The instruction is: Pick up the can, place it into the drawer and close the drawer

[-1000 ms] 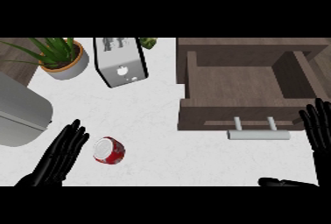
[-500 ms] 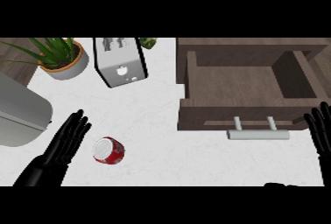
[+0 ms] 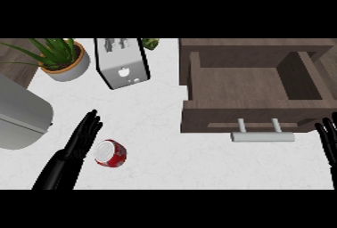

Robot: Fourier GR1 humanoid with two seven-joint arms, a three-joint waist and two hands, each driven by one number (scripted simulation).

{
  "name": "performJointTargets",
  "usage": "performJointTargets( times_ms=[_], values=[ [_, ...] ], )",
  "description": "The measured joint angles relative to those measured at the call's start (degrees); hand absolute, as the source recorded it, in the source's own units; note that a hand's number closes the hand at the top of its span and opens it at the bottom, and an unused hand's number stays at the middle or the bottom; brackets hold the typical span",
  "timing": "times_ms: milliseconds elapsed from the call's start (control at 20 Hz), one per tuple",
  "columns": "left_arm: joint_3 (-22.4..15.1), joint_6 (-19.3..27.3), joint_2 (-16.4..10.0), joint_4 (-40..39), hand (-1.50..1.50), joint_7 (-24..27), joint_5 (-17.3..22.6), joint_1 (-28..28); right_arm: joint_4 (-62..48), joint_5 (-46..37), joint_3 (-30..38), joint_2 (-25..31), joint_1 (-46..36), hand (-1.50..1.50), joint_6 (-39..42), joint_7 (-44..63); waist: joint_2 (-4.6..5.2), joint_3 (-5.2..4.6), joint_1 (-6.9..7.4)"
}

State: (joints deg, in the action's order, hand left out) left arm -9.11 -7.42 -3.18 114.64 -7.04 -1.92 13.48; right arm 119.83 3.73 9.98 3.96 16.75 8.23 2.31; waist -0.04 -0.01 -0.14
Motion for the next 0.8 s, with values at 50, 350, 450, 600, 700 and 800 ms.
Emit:
performJointTargets(
  times_ms=[50, 350, 450, 600, 700, 800],
  values=[
    [-0.2, -0.2, 0.0, -0.4, -1.50, 1.3, -0.1, 1.3, 0.6, -0.2, -0.1, 0.0, 0.0, -1.50, 0.0, 0.4, 0.00, 0.01, 0.04],
    [2.3, -0.2, -0.1, -6.9, -1.50, 4.8, -0.4, -1.0, -1.3, 0.3, 1.6, 0.2, -2.0, -1.50, 1.0, 0.7, 0.02, 0.00, 0.06],
    [2.8, -0.5, -0.2, -9.2, -1.50, 7.4, -0.7, -0.6, -2.0, -0.5, 1.4, -0.4, -1.6, -1.50, 1.1, -0.6, 0.01, 0.00, 0.07],
    [4.4, -0.7, -0.5, -13.2, -1.50, 10.6, -0.7, -1.4, -2.6, 0.1, 2.4, 0.1, -3.1, -1.50, 1.4, 0.3, 0.02, 0.01, 0.08],
    [4.0, -0.4, -0.2, -14.8, -1.50, 12.5, -1.7, -0.5, -3.4, -0.7, 2.1, -0.3, -2.8, -1.50, 1.7, -0.9, 0.00, -0.01, 0.10],
    [5.6, -1.3, -1.1, -15.8, -1.50, 13.4, -0.8, -0.5, -3.4, -0.2, 2.7, -0.2, -3.0, -1.50, 2.1, -0.7, 0.01, 0.00, 0.10]
  ],
)
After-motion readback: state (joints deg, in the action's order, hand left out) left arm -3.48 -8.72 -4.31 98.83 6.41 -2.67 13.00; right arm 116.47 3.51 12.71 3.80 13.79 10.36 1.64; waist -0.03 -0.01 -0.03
